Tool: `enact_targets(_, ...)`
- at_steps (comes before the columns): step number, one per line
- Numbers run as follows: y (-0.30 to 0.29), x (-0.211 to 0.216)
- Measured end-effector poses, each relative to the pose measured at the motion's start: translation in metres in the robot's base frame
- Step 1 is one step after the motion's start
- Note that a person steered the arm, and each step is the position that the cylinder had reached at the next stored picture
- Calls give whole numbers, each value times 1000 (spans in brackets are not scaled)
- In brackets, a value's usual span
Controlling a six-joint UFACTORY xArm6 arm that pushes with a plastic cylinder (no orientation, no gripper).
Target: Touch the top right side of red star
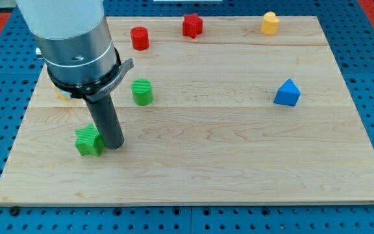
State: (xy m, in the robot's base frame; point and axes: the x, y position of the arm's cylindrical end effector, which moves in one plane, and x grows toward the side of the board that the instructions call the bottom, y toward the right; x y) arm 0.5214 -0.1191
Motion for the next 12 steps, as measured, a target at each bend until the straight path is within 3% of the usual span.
enact_targets(2,27,-27)
enact_targets(5,-77,3)
enact_targets(6,-66,11)
enact_targets(7,-32,23)
enact_targets(9,103,-18)
enact_targets(12,151,-27)
